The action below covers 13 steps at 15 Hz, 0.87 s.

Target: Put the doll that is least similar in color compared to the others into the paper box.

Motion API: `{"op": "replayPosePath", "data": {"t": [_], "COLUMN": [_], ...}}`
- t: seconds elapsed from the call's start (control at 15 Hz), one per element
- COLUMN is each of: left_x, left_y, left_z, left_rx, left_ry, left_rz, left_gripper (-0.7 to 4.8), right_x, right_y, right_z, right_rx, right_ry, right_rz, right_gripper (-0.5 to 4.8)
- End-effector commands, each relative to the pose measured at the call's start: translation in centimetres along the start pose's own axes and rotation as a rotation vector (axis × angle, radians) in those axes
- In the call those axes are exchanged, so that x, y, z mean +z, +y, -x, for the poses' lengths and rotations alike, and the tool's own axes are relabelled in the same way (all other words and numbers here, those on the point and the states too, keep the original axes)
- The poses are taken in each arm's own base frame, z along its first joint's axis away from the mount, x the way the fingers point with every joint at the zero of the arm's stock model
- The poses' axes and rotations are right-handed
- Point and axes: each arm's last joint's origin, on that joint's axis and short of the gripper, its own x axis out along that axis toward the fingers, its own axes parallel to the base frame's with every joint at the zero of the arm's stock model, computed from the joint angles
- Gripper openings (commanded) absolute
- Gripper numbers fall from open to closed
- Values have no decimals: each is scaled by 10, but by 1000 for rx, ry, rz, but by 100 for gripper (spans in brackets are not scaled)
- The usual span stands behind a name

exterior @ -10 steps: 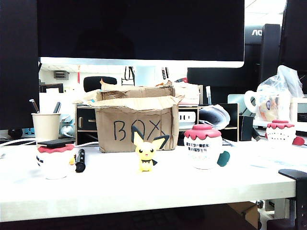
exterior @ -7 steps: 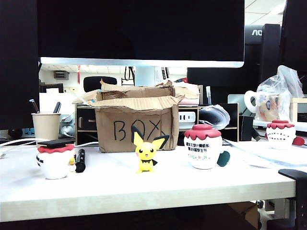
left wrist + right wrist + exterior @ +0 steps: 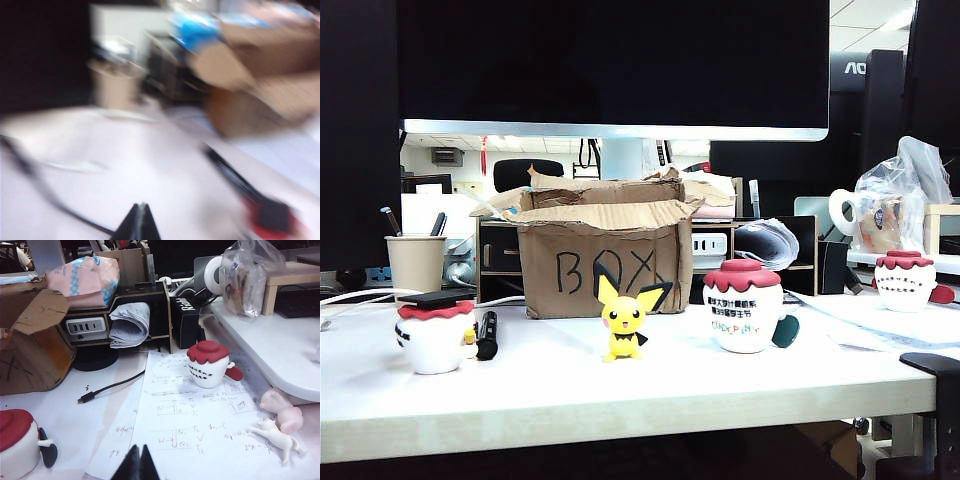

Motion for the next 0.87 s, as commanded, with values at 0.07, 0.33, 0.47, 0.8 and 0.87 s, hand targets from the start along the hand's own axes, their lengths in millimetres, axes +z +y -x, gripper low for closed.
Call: {"op": "replayPosePath", "data": {"t": [0.07, 0.33, 0.47, 0.8, 0.87], "left_x": [-6, -7, -9, -15, -15], "left_y": [-22, -43, -47, -47, -47], "left_z": [-3, 2, 2, -1, -1], "left_rx": [-222, -433, -465, -459, -459], "left_ry": [73, 85, 108, 178, 178], "left_rz": [-19, -41, -47, -55, -55], "left_gripper": [-5, -5, -5, -5, -5], "right_x": [1, 3, 2, 9, 17], "right_y": [0, 6, 9, 14, 15], "right_z": [0, 1, 1, 8, 9], "right_rx": [10, 189, 319, 462, 483], "right_ry": [-15, -1, 45, 176, 177], "right_rz": [-4, -253, -315, -341, -339], "right_gripper": [-5, 1, -1, -5, -5]}}
